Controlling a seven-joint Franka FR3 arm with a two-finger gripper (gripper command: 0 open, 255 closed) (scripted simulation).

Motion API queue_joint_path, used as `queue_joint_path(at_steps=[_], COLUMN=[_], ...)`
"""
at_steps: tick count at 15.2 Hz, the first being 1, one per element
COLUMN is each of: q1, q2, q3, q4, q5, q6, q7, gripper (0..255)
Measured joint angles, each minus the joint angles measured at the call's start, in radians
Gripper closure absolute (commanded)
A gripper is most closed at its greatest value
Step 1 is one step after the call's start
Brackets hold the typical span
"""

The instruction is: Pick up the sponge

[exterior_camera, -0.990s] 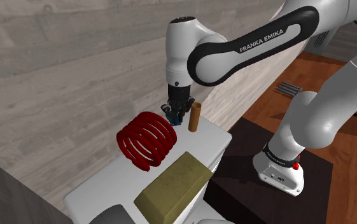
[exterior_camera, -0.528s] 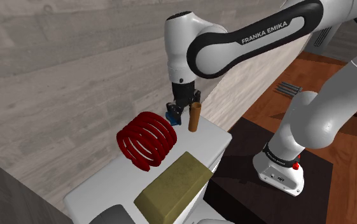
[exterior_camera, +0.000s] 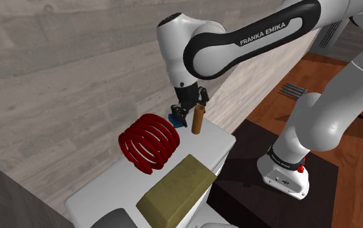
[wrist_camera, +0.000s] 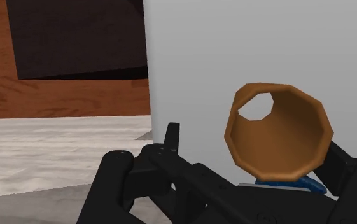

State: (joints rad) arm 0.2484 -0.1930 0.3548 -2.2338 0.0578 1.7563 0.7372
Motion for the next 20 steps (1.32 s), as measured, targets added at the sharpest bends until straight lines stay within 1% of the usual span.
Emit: queue_joint_path(at_steps=[1,2,3,4,5,6,13,17,18,20], q1=[0.002,0.005,0.012,0.019,0.023,0.024,0.025,0.067,0.077,0.095], q2=[-0.001,0.016,0.038,0.056,0.063,0.065,0.058,0.067,0.062,0.05], q3=[0.003,0.006,0.009,0.004,0.003,-0.001,-0.003,-0.043,-0.054,-0.072], q4=[-0.015,-0.019,-0.009,-0.008,-0.007,-0.013,-0.025,-0.01,-0.008,-0.002], q5=[-0.003,-0.006,-0.008,-0.01,-0.011,-0.01,-0.01,-0.012,-0.012,-0.004], q6=[0.044,0.108,0.146,0.199,0.231,0.245,0.268,0.234,0.209,0.137], q7=[0.031,0.087,0.194,0.282,0.353,0.368,0.35,0.367,0.34,0.232], gripper=[0,0,0,255,255,255,255,255,255,255])
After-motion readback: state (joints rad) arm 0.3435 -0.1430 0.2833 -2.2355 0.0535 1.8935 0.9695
